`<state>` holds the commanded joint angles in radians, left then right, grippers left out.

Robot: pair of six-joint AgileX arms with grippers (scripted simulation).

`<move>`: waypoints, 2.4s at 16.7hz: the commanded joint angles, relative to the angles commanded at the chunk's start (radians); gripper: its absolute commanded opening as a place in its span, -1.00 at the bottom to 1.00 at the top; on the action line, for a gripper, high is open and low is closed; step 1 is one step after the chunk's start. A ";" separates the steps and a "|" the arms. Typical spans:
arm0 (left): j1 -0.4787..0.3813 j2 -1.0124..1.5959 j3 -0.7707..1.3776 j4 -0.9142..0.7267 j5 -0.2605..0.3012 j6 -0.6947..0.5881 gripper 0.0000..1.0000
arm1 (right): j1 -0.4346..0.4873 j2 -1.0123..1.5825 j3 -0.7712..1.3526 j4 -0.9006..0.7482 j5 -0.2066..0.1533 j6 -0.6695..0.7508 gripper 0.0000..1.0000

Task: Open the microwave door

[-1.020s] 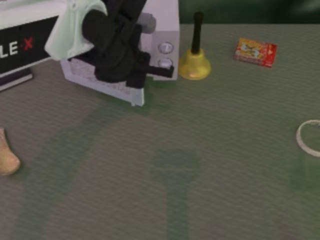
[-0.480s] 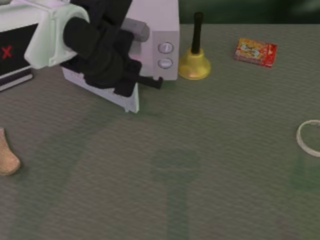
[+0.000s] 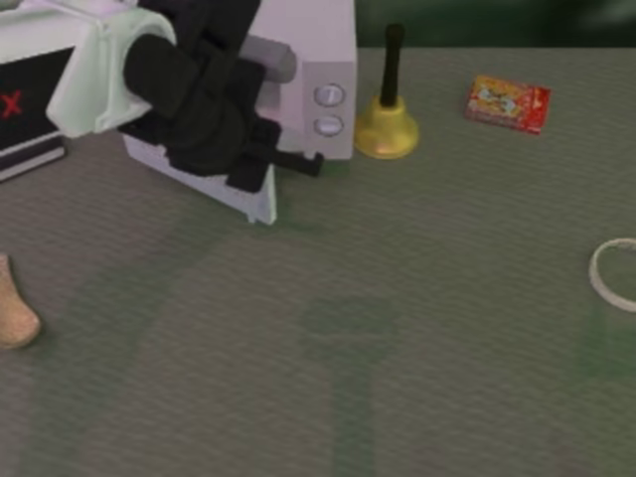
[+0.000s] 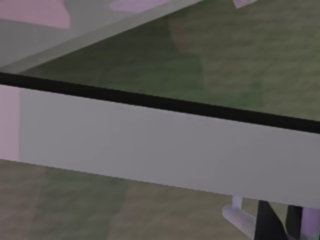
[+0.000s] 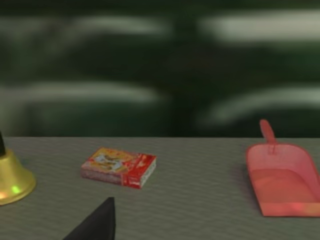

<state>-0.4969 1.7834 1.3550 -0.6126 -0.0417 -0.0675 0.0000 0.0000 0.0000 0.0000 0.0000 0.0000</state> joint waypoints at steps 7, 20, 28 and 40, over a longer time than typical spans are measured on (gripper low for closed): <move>0.000 0.000 0.000 0.000 0.000 0.000 -1.00 | 0.000 0.000 0.000 0.000 0.000 0.000 1.00; 0.000 -0.008 -0.010 0.004 0.015 0.012 -1.00 | 0.000 0.000 0.000 0.000 0.000 0.000 1.00; 0.047 -0.073 -0.086 0.013 0.084 0.143 -1.00 | 0.000 0.000 0.000 0.000 0.000 0.000 1.00; 0.047 -0.073 -0.086 0.013 0.084 0.143 -1.00 | 0.000 0.000 0.000 0.000 0.000 0.000 1.00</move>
<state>-0.4499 1.7105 1.2686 -0.5994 0.0420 0.0756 0.0000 0.0000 0.0000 0.0000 0.0000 0.0000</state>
